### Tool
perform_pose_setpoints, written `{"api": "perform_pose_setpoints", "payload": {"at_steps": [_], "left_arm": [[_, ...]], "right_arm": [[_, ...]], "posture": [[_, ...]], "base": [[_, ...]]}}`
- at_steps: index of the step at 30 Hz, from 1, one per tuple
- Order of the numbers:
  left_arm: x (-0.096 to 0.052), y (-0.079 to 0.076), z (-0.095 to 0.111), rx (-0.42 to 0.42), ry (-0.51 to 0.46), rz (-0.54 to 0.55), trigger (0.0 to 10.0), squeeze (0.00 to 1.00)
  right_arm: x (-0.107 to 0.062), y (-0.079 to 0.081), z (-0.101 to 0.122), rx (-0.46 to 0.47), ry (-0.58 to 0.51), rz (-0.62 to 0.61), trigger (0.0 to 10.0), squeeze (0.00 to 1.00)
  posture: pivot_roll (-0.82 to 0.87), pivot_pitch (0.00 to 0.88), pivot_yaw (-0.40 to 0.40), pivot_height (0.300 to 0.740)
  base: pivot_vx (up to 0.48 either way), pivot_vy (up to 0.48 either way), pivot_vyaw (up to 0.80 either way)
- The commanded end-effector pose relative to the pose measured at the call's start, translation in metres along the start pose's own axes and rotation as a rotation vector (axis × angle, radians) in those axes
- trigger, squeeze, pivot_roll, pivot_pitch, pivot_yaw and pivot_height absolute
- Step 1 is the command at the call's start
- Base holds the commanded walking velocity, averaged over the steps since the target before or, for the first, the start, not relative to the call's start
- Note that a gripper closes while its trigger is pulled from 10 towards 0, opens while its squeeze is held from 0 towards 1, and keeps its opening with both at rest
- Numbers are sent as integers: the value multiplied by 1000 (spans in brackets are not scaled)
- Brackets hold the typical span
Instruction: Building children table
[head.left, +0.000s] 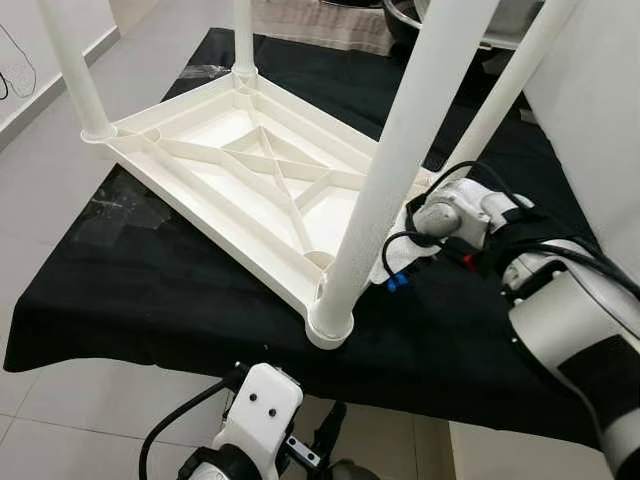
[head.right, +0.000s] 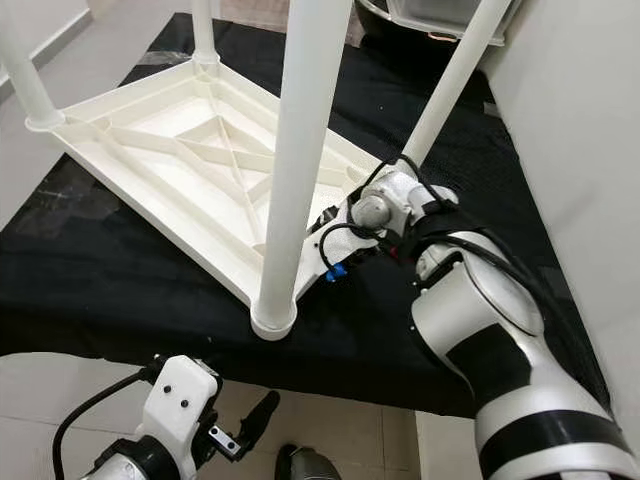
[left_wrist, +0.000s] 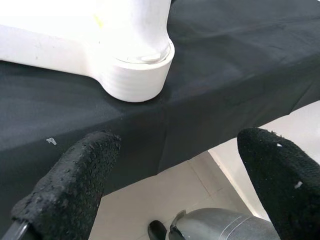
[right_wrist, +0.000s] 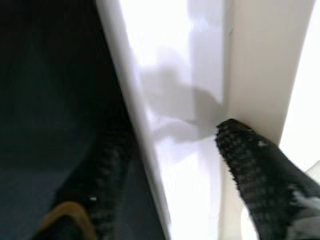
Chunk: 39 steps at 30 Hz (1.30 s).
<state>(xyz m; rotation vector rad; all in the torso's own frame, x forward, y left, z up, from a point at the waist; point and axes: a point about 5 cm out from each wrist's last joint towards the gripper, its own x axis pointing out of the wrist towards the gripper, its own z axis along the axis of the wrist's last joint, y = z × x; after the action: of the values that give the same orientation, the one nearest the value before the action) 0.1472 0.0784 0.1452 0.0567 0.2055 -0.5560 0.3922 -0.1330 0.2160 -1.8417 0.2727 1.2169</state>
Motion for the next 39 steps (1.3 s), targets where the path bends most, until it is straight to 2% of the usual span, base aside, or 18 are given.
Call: {"api": "perform_pose_setpoints", "payload": {"at_steps": [1, 15, 17, 21, 25, 27, 28, 33, 35, 38, 39], "left_arm": [[-2, -3, 0, -7, 8, -3, 10000, 0], [1, -2, 1, -3, 7, 2, 10000, 0], [4, 0, 0, 6, 7, 3, 10000, 0], [5, 2, 0, 12, 5, 2, 10000, 0], [8, 3, 0, 25, 2, 3, 10000, 0], [9, 3, -1, 28, 2, 3, 10000, 0], [11, 4, -1, 38, 0, -2, 10000, 0], [13, 4, 0, 45, -3, -4, 10000, 0], [14, 5, 0, 51, -7, -3, 10000, 0], [15, 5, 0, 53, -8, -2, 10000, 0], [16, 6, 0, 58, -10, -4, 10000, 0]], "right_arm": [[4, 3, 3, 21, -26, 17, 0, 0], [1, 4, 4, 146, -118, 43, 0, 0], [-2, 9, 1, 255, -169, 125, 0, 0], [-4, 10, -1, 298, -175, 160, 0, 0], [-8, 10, -3, 413, -201, 213, 0, 0], [-8, 9, -4, 432, -211, 219, 0, 0], [-10, 8, -4, 476, -229, 226, 0, 0], [-11, 8, -7, 524, -221, 219, 0, 0], [-13, 13, -13, 597, -206, 243, 0, 0], [-13, 15, -15, 612, -197, 243, 0, 0], [-13, 17, -18, 644, -190, 223, 0, 0]], "posture": [[76, 219, -168, 740], [71, 208, -165, 740], [72, 195, -157, 740], [70, 187, -154, 740], [72, 174, -152, 740], [72, 174, -152, 740], [69, 167, -150, 740], [68, 161, -151, 740], [69, 155, -149, 740], [69, 155, -149, 740], [70, 146, -151, 740]], "base": [[0, 0, 0], [0, 0, 0], [0, 0, 0], [0, 0, 0], [0, 0, 0], [0, 0, 0], [0, 0, 0], [0, 0, 0], [0, 0, 0], [0, 0, 0], [0, 0, 0]]}}
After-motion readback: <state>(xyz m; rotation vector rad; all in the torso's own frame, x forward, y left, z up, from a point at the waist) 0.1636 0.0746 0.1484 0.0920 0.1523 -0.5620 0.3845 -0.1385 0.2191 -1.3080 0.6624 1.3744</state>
